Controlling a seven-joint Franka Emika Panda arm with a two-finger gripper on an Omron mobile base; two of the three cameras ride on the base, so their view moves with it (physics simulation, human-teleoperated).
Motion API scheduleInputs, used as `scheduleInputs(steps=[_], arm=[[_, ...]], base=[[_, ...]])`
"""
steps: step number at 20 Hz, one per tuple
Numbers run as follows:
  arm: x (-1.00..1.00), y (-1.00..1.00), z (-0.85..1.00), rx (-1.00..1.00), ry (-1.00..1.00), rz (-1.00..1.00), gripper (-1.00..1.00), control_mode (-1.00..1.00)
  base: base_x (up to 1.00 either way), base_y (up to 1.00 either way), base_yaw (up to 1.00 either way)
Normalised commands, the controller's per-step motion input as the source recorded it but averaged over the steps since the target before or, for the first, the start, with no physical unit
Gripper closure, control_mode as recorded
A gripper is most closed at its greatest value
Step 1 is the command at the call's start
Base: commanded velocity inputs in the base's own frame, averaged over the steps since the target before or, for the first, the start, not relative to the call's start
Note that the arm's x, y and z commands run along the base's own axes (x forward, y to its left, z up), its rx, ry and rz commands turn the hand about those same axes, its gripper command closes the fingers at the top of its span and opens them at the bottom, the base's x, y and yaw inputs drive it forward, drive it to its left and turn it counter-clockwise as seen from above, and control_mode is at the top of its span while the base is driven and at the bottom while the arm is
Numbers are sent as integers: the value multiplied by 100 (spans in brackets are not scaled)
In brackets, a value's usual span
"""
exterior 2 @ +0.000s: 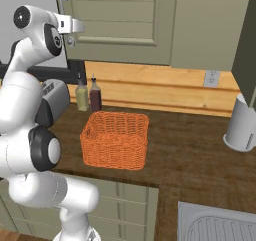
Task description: Open the cabinet, pick up the bread from the cabinet and place it in the basket. Then move the basket to the dining counter.
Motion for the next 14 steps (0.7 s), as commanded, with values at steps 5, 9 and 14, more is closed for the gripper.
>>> scheduleInputs(steps=[5, 9, 14], arm=[[73, 0, -12, 3, 0, 0, 100, -100], [26, -1, -5, 2, 7, 0, 100, -100], [-29, 0, -3, 1, 7, -3, 100, -100]], base=[[0, 0, 0], [0, 0, 0], [0, 0, 0]])
